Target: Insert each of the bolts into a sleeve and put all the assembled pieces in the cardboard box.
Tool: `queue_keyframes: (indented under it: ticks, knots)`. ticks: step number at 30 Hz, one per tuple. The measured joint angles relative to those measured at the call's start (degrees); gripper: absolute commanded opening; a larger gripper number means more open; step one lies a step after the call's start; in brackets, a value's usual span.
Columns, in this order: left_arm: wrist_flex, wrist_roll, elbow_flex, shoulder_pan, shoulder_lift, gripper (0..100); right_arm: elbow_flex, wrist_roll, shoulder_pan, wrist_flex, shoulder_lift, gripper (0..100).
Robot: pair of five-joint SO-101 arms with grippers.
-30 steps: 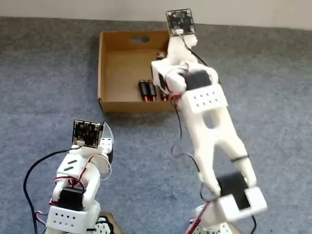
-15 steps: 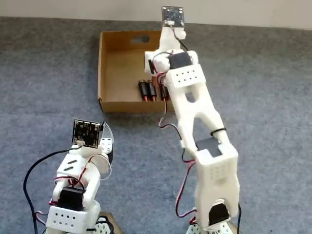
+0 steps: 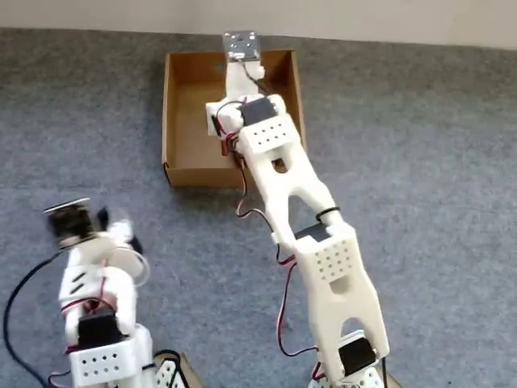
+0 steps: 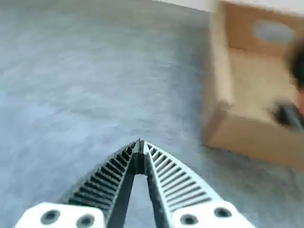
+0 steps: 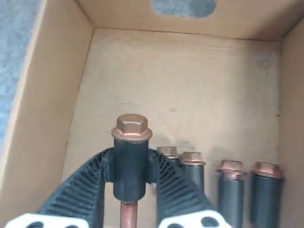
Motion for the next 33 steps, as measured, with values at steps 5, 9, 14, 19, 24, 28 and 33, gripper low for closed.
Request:
queue_keyframes:
  ticks: [5, 9, 14, 19, 24, 28, 33]
  knots:
    - [-2.5, 5.9, 0.1, -4.8, 0.0, 1, 0.0, 0.0, -2.8, 1.6, 0.0, 0.5]
    - [-2.9, 6.7, 0.1, -5.1, 0.0, 1, 0.0, 0.0, -4.7, 1.6, 0.2, 0.5]
    - [-3.2, 6.7, 0.1, -5.1, 0.0, 1, -0.8, 0.0, -4.9, 1.6, 4.6, 0.5]
    - [-3.2, 6.7, 0.1, -5.1, 0.0, 1, -0.9, 0.0, -4.9, 1.6, 7.7, 0.5]
    - [-3.2, 6.8, 0.1, -4.4, 0.0, 1, -0.9, 0.0, -3.9, 1.6, 8.4, 0.5]
    - [-3.2, 6.8, 0.1, -4.0, 0.0, 1, -0.9, 0.0, -1.1, 1.6, 8.4, 0.5]
    - [-3.2, 6.8, 0.1, -4.0, 0.0, 1, -0.9, -0.2, 1.3, 1.6, 8.4, 0.5]
